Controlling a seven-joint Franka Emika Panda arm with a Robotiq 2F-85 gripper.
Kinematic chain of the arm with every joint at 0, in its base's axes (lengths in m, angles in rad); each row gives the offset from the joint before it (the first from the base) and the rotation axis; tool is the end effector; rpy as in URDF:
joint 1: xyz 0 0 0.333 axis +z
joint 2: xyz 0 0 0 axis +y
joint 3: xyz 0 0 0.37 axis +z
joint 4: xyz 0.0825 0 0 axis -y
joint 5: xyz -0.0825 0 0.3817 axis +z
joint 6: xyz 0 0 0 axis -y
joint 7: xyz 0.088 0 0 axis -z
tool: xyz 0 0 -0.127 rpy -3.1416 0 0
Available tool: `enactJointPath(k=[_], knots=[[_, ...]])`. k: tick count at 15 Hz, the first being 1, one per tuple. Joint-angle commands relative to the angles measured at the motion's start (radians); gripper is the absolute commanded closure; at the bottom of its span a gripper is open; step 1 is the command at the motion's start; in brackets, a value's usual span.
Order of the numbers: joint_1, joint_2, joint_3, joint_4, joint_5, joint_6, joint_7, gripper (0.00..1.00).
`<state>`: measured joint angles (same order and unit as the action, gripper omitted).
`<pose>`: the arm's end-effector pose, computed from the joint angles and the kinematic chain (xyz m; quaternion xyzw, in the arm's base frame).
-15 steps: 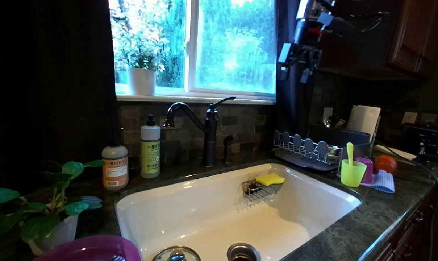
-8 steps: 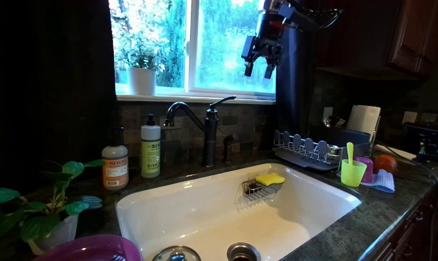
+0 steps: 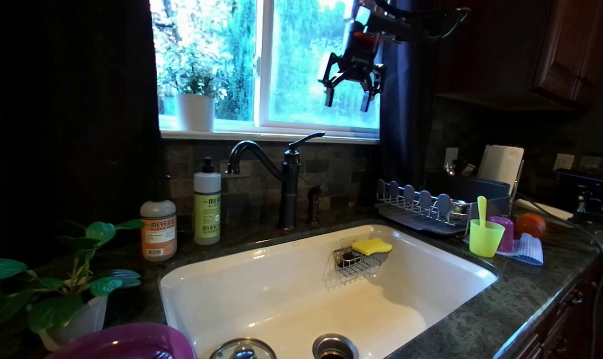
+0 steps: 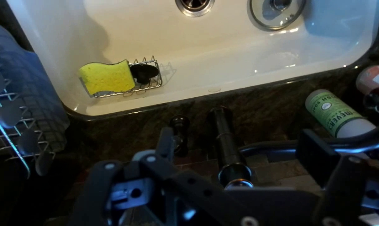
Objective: Move the kitchen faucet to the right
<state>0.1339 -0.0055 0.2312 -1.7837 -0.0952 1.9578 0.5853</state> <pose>0.5449 0.2000 0.5966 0.9903 -0.0954 0.1007 0.0001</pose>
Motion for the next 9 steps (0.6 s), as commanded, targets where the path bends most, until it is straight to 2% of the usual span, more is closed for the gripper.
enactJointPath(k=[1, 4, 9], knots=[[0.062, 0.179, 0.005, 0.228, -0.06, -0.055, 0.26, 0.0], [0.138, 0.316, -0.003, 0.387, -0.086, -0.079, 0.33, 0.0], [0.253, 0.536, -0.033, 0.635, -0.054, -0.215, 0.36, 0.0]])
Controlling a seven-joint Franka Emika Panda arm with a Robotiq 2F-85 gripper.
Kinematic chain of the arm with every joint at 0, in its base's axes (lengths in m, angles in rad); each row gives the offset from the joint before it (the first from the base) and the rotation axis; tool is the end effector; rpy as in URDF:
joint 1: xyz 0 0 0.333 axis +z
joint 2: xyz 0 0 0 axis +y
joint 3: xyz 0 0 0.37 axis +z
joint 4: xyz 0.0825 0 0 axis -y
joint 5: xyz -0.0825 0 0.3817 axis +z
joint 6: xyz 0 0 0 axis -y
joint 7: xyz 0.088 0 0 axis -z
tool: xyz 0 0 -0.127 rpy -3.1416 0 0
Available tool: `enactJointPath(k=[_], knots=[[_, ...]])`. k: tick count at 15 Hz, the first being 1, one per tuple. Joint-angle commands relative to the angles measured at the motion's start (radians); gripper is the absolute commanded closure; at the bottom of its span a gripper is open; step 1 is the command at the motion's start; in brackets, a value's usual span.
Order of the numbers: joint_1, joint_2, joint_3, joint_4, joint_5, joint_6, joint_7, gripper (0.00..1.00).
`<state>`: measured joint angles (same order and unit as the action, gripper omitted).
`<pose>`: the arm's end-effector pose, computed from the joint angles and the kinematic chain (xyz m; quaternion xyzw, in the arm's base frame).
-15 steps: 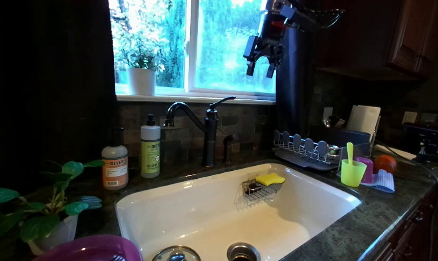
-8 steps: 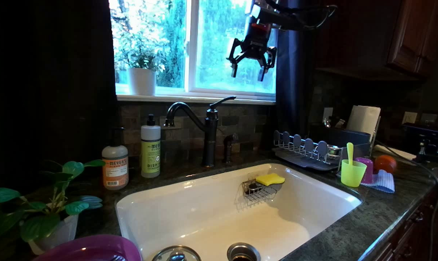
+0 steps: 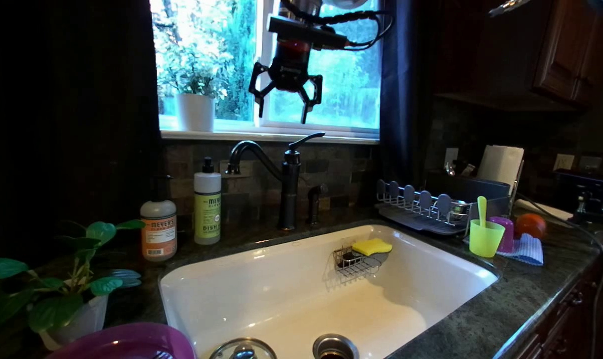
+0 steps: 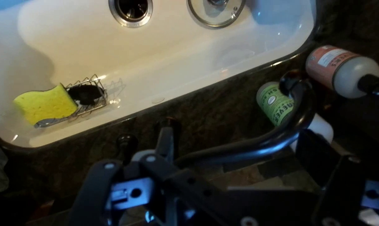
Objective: Move the kitchen faucet to the right
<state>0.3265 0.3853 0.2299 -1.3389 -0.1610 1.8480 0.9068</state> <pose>0.6240 0.3331 0.5585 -0.9828 0.1681 -0.0739 0.0173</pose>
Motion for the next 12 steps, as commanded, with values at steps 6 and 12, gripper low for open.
enactJointPath(k=[6, 12], knots=[[0.063, 0.163, -0.033, 0.18, 0.002, -0.077, 0.052, 0.0], [0.078, 0.194, -0.044, 0.209, -0.002, 0.013, 0.192, 0.0]])
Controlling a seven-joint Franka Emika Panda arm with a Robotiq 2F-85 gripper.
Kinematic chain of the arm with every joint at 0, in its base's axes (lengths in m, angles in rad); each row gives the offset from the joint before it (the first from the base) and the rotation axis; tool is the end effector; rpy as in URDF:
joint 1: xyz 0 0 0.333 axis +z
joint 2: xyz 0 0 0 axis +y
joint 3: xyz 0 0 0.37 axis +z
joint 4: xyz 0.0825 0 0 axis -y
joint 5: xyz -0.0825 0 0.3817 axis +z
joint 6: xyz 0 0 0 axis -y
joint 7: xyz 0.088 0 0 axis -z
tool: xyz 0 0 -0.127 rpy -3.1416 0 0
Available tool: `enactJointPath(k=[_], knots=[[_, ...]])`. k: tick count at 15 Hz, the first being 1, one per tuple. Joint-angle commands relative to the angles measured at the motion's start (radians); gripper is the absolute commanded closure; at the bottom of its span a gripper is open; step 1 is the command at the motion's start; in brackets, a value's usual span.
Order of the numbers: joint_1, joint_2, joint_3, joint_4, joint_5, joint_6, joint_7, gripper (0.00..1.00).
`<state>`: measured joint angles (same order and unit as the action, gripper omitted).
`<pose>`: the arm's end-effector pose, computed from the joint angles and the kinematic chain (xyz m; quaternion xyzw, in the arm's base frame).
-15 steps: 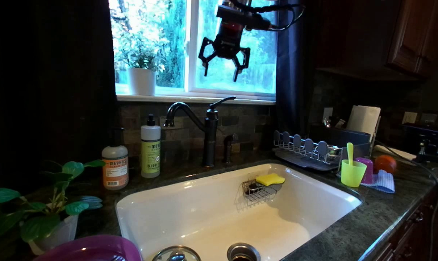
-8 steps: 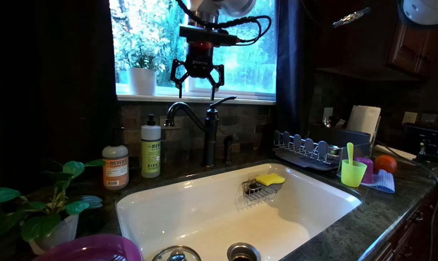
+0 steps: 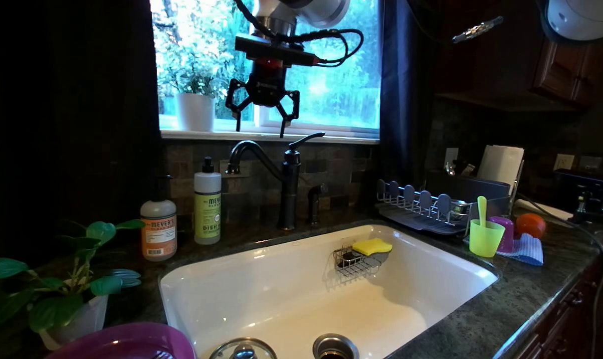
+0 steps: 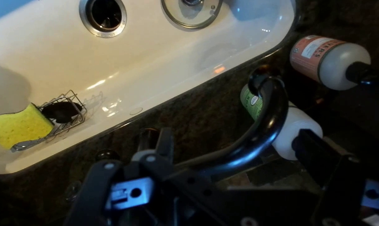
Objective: Move the kitchen faucet to the right
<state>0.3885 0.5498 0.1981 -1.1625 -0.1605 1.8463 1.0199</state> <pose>0.6601 0.3701 0.5243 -0.9734 0.2160 -0.0699 0.0318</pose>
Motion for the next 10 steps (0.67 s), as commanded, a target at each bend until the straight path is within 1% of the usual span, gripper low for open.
enactJointPath(k=[1, 10], knots=[[0.01, 0.038, -0.005, 0.042, 0.014, -0.001, 0.083, 0.0], [-0.002, 0.08, 0.0, 0.07, 0.062, -0.039, 0.177, 0.0]])
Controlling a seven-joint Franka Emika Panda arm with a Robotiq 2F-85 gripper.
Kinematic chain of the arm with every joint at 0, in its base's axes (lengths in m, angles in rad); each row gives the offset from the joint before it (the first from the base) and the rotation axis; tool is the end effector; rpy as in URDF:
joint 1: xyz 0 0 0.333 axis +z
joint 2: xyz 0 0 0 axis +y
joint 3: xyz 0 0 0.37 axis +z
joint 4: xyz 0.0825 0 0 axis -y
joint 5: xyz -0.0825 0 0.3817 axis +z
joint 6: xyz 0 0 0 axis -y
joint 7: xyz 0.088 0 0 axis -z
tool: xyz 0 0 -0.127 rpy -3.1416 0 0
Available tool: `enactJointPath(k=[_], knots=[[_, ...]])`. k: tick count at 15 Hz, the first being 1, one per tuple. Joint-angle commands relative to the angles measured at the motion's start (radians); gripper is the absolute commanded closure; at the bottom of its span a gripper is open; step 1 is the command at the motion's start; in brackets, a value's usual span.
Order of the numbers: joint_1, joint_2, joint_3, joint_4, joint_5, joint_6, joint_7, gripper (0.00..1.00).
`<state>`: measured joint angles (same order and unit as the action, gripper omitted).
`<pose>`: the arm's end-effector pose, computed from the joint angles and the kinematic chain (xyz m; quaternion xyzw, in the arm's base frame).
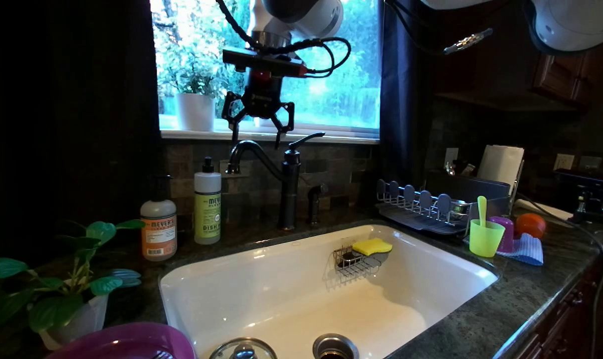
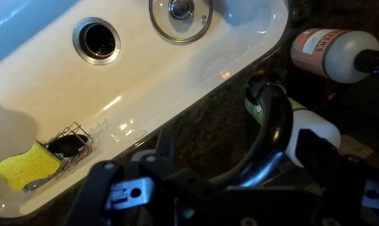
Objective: Move the kitchen faucet to the right
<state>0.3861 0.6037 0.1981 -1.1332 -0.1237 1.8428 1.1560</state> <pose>0.6705 0.3749 0.4974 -0.9557 0.2885 -0.0416 0.0407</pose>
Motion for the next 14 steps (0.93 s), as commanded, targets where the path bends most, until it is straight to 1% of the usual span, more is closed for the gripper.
enactJointPath(k=[1, 3, 5, 11, 12, 14], knots=[[-0.001, 0.025, -0.001, 0.039, 0.028, -0.034, 0.053, 0.0], [-0.005, 0.01, 0.0, 0.025, 0.04, -0.055, 0.082, 0.0], [-0.018, -0.011, 0.014, 0.003, 0.078, -0.104, 0.084, 0.0], [-0.05, -0.03, 0.007, -0.031, 0.191, -0.317, 0.16, 0.0], [-0.059, -0.033, 0.01, -0.04, 0.208, -0.334, 0.157, 0.0], [-0.057, -0.054, 0.028, -0.052, 0.191, -0.283, 0.05, 0.0]])
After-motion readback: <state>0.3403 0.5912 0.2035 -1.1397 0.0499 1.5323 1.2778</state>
